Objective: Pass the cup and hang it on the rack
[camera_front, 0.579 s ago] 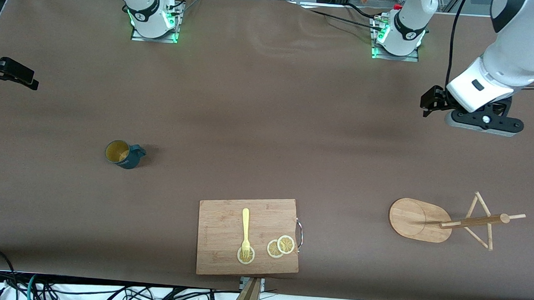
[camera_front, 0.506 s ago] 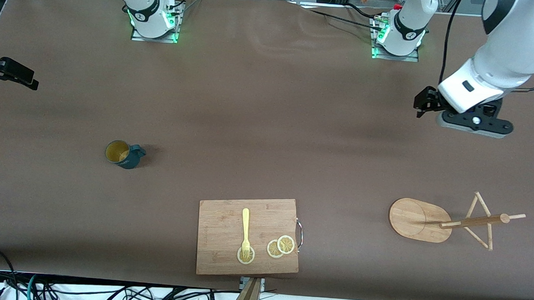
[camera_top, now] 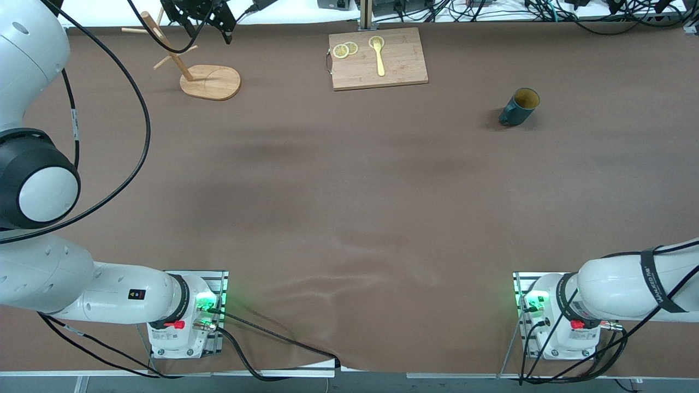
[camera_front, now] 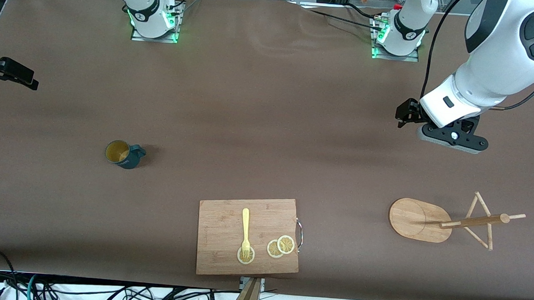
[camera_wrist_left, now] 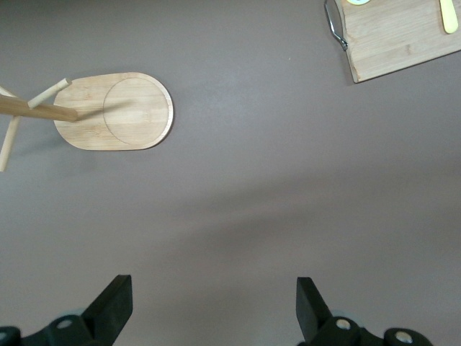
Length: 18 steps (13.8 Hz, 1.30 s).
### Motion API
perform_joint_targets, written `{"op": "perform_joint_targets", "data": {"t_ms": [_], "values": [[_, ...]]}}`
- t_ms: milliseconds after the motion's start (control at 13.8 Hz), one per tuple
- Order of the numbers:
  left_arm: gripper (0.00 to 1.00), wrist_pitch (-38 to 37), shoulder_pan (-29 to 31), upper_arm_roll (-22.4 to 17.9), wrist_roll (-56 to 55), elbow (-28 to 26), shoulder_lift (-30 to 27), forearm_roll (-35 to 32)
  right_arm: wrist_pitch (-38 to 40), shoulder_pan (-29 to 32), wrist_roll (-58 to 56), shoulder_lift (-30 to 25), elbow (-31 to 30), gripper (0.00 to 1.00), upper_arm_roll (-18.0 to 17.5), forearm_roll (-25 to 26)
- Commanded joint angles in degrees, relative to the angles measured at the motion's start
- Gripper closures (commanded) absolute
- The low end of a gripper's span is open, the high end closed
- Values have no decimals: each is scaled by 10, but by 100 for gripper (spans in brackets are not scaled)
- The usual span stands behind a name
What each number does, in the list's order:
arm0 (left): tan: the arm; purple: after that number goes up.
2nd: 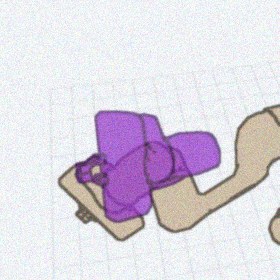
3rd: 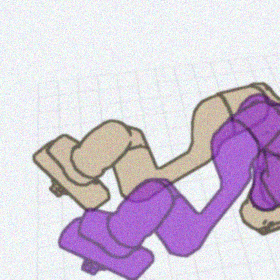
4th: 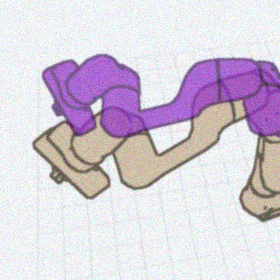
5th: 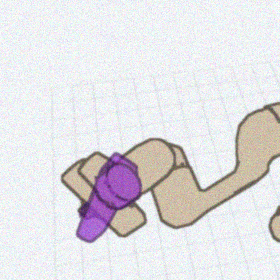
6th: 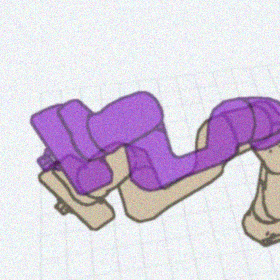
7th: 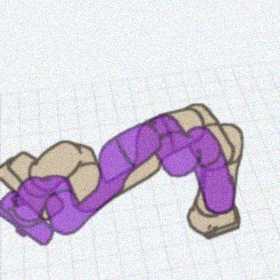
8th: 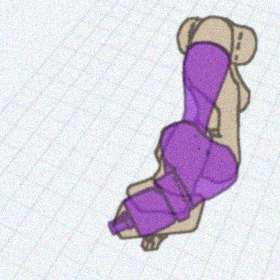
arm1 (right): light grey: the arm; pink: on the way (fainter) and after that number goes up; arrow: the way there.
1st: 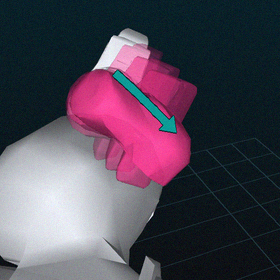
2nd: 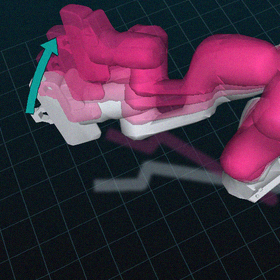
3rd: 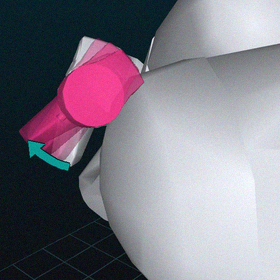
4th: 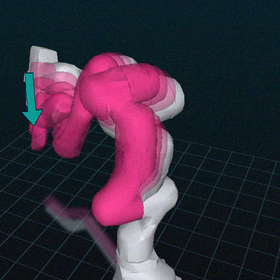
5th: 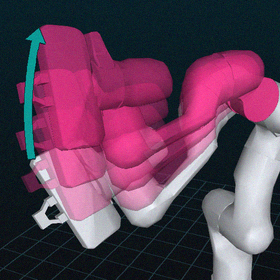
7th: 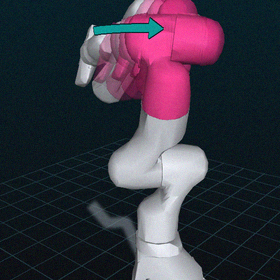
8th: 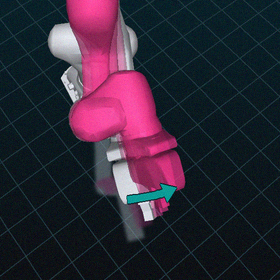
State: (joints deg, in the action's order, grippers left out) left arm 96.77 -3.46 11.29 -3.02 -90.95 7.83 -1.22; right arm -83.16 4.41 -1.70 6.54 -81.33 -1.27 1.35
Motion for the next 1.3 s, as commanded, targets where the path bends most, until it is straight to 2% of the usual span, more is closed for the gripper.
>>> {"op": "perform_joint_targets", "data": {"t_ms": [0, 651, 868, 1085, 1230], "values": [[0, -4, 19, -2, 8, 17, 3, -5, -1, 7, -1, 1, 5, 0, -1, -11], [0, 9, 21, -3, 8, 17, 5, -14, -1, 9, 1, 1, 5, 0, -2, -17], [0, 35, 11, -3, 0, 17, 24, -19, -1, 12, 0, 1, 5, 0, -1, -21], [0, 54, 7, 2, 1, 20, 35, -90, -2, 14, -1, 4, 5, 0, -1, -21], [0, 55, 18, 0, 9, 31, 36, -79, -2, 14, 0, 6, 5, 0, -1, -22]]}}
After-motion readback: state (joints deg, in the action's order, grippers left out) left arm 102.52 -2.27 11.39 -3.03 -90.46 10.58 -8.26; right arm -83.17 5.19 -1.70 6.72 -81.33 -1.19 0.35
